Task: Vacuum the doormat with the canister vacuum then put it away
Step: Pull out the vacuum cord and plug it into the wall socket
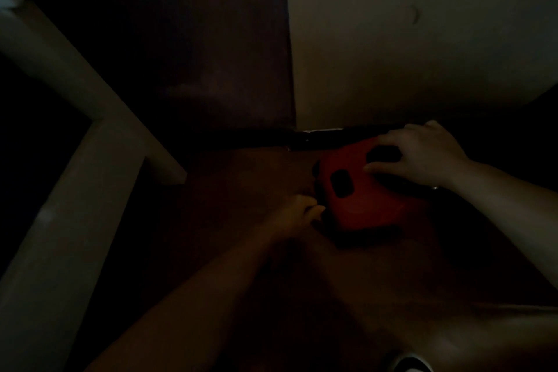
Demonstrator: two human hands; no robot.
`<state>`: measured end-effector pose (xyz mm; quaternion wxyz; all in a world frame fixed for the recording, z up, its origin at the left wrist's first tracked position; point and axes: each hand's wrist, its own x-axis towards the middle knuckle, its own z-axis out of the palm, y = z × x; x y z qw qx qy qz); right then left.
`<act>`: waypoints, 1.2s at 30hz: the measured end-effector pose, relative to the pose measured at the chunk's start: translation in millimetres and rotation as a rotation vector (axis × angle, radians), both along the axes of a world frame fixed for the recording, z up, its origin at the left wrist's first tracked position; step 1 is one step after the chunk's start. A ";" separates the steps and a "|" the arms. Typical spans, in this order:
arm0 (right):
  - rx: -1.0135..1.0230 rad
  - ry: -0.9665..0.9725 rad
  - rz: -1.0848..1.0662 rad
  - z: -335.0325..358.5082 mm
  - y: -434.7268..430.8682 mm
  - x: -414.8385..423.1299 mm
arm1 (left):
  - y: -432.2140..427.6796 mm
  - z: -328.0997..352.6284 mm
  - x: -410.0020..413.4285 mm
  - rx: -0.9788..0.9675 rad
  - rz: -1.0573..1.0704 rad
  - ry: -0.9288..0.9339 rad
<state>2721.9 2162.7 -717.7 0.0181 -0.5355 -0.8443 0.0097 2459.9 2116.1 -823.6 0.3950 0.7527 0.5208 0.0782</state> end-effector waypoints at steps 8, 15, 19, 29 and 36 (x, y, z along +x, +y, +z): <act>-0.003 -0.008 -0.001 4.5 -2.9 -1.7 | -5.1 -41.6 -16.9 -0.298 -0.041 0.231; -0.019 -0.006 -0.006 7.3 -4.7 -3.0 | 19.5 9.7 -31.0 -0.179 0.474 -0.505; -0.041 -0.013 -0.009 10.7 -5.9 -2.9 | 5.6 38.1 -30.5 -0.205 0.288 -0.463; -0.046 -0.007 -0.015 5.2 -3.4 -0.5 | 17.3 36.1 13.8 0.017 0.192 -0.150; -0.032 0.002 -0.003 5.2 -4.2 -1.9 | 10.5 22.5 24.6 0.117 0.269 -0.071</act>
